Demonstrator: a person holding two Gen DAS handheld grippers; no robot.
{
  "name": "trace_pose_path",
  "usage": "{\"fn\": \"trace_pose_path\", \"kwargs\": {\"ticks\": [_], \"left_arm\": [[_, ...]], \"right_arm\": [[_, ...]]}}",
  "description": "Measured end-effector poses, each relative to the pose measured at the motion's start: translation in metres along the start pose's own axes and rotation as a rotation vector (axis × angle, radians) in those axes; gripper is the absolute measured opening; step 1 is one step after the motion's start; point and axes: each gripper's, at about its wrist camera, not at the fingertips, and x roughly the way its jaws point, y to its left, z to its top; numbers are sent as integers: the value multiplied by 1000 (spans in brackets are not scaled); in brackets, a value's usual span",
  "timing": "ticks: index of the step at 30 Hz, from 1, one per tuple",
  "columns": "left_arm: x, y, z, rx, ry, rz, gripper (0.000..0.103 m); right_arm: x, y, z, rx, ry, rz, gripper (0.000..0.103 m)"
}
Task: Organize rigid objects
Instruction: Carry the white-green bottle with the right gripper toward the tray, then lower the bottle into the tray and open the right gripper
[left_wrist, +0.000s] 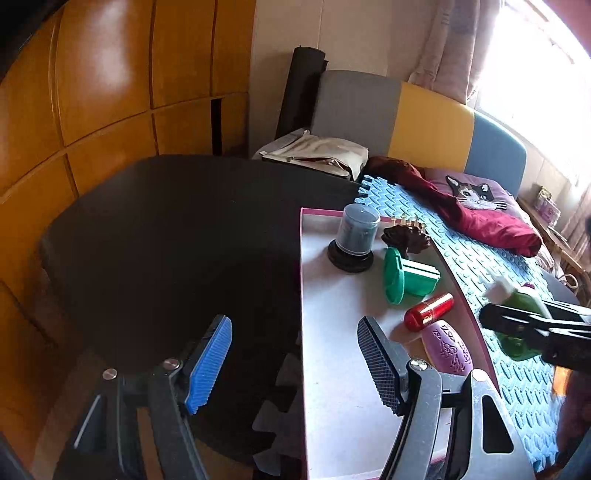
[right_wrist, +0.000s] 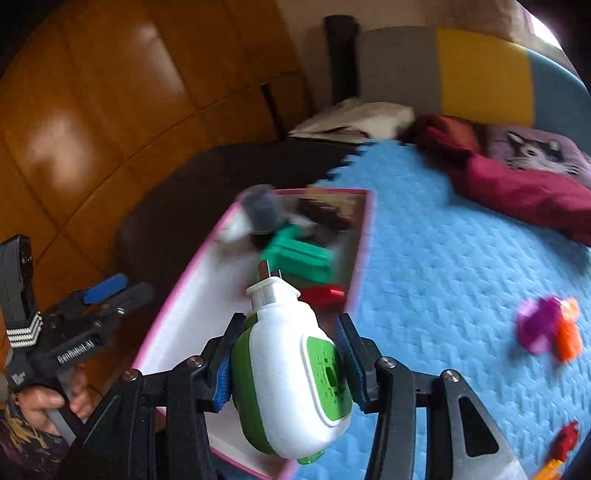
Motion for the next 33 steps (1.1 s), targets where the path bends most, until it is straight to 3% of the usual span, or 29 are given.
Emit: {"fn": "trace_pose_path", "kwargs": {"ticks": [5, 10, 15, 19, 22, 33], "left_arm": [[-1, 9, 0, -19, -1, 23, 71], [1, 25, 3, -58, -2, 48, 71], [4, 33, 4, -77, 0, 57, 71], [7, 36, 4, -82, 5, 59, 71], [8, 35, 4, -80, 3, 60, 71], [5, 30, 1, -67, 5, 56, 72]], "right_arm": [[34, 33, 20, -31, 26, 49, 49], [62, 41, 39, -19, 44, 62, 49], [105, 43, 47, -4, 104, 30, 49], [130, 44, 44, -29, 149, -48, 49], [125, 42, 46, -35, 117, -59, 43], [111, 27, 45, 39, 68, -50, 44]]}}
